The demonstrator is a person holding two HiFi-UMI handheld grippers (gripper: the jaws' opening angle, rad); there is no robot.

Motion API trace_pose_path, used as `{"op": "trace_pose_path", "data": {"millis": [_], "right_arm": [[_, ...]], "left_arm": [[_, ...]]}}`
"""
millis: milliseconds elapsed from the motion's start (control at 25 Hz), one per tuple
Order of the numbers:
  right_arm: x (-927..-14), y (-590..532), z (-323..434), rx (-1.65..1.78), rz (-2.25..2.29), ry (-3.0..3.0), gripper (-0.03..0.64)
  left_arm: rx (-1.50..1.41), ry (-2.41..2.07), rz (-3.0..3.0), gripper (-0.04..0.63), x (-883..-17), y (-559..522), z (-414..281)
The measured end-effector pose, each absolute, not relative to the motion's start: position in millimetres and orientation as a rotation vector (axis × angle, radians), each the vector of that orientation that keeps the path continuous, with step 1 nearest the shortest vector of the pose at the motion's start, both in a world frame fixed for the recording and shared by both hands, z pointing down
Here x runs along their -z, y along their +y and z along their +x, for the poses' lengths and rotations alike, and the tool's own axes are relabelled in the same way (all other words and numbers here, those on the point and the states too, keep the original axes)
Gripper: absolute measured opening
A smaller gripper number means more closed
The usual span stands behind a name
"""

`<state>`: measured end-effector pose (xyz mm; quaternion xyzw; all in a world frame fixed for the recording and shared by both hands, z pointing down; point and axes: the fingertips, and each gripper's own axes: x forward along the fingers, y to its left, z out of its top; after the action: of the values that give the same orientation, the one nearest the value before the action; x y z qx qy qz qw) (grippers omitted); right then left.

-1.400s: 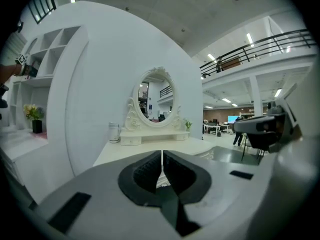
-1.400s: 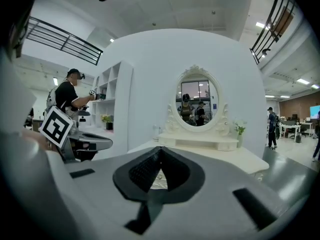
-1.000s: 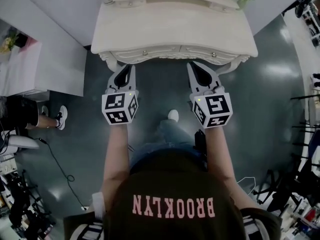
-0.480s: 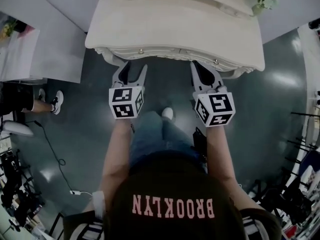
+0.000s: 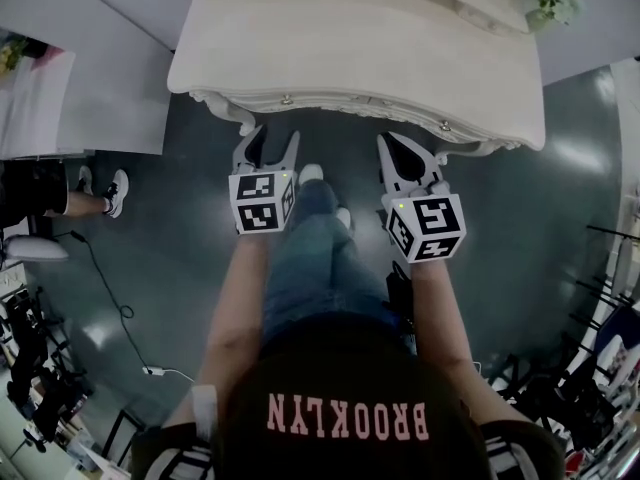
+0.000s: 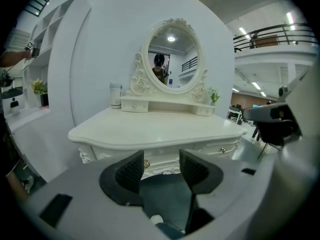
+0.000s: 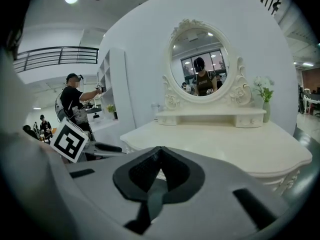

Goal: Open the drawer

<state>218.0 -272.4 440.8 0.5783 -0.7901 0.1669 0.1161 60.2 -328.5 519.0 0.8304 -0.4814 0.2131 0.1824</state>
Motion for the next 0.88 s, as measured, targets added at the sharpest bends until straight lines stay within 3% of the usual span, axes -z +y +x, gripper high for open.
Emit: {"op": "trace_pose_path", "data": {"millis": [880], "right_arm": [[-494, -337, 236, -0.59, 1.688, -2.166, -0.003]], "left_arm": [[-0.867, -1.27, 2.077, 0.216, -669, -419, 68]]}}
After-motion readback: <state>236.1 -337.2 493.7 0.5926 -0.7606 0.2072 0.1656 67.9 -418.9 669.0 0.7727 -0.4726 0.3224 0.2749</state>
